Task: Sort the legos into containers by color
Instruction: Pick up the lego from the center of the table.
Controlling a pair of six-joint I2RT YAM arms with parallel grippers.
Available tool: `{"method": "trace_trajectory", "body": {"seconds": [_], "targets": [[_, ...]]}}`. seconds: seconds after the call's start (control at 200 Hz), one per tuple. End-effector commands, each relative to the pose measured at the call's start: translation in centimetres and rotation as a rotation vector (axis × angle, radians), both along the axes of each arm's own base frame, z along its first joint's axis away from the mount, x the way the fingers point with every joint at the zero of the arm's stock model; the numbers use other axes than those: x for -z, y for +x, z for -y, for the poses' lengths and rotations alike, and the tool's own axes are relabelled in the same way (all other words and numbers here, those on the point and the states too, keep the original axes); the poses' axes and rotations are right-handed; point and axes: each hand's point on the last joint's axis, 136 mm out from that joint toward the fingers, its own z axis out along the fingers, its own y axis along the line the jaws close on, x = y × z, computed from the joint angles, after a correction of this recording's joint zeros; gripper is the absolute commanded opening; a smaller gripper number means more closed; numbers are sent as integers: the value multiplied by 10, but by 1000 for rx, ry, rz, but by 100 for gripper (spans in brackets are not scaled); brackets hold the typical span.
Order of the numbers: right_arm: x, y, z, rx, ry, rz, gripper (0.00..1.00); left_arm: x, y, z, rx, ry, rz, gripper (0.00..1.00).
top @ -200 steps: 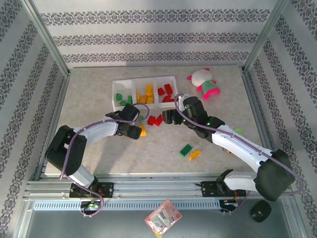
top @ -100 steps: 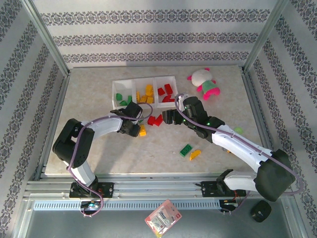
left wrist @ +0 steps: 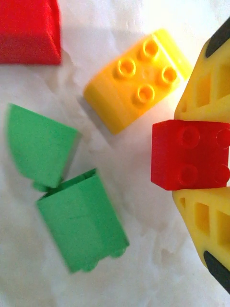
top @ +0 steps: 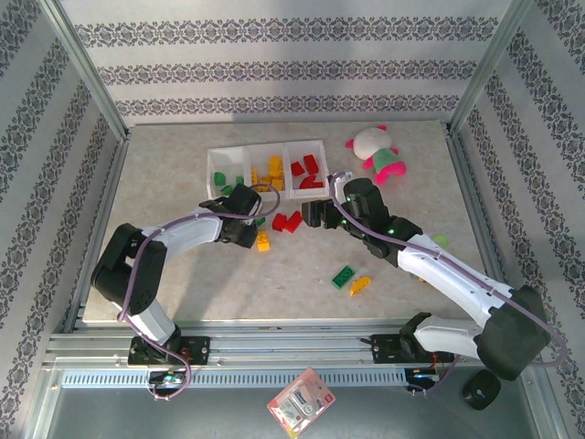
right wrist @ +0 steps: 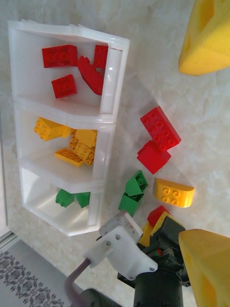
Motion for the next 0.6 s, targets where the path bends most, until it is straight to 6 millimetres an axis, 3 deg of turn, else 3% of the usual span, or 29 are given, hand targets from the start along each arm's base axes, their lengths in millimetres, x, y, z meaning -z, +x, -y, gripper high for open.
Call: {"method": "trace_trajectory", "body": {"seconds": [0.0,0.2,0.365,0.475,0.595], "targets": [[-4,-4,7,19,18,7,83,-52,22,23,-1,-158,123,24],[-11,-7,15,31,27,24,83,-97,58,58,28,-270,252,25],[-12,-10,22,44,31,30,83,-120,109,76,2,-279,353,26],[-11,-11,27,54,31,28,83,-128,141,94,16,-287,383,26],[-7,-12,32,65,27,20,83,-121,174,110,30,-264,377,26]]}}
